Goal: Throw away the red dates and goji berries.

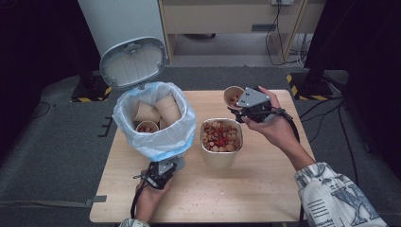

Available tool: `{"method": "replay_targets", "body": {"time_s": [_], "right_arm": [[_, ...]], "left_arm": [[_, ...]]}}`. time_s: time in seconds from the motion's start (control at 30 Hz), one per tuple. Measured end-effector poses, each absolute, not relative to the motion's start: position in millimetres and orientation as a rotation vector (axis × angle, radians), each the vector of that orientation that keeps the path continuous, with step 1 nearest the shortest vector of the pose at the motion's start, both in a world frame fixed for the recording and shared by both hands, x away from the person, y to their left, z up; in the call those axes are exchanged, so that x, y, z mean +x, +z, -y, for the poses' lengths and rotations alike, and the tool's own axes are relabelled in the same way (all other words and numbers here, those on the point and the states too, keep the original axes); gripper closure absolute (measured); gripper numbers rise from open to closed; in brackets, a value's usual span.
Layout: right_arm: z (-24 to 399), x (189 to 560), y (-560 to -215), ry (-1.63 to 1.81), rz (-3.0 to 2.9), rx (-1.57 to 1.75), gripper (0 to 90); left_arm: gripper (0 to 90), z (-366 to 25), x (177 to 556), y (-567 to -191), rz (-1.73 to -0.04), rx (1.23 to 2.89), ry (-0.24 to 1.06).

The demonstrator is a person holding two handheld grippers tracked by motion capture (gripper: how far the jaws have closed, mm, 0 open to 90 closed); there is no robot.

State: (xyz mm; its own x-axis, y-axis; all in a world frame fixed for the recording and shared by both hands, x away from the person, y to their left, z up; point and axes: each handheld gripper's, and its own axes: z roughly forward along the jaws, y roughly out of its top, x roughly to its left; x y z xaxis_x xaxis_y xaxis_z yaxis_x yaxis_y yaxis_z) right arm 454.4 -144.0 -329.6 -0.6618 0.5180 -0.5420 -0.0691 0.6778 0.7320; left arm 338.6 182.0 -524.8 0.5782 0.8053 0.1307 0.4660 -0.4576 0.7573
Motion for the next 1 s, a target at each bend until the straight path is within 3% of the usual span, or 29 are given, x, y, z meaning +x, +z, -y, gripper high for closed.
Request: {"method": "replay_targets", "body": {"time_s": [1.0], "right_arm": [[130,447,-326,0.777,-2.041,0.175,32.9]], "left_arm": [[89.8,-182,339,-525,-1.014,2.111,0.625]]}}
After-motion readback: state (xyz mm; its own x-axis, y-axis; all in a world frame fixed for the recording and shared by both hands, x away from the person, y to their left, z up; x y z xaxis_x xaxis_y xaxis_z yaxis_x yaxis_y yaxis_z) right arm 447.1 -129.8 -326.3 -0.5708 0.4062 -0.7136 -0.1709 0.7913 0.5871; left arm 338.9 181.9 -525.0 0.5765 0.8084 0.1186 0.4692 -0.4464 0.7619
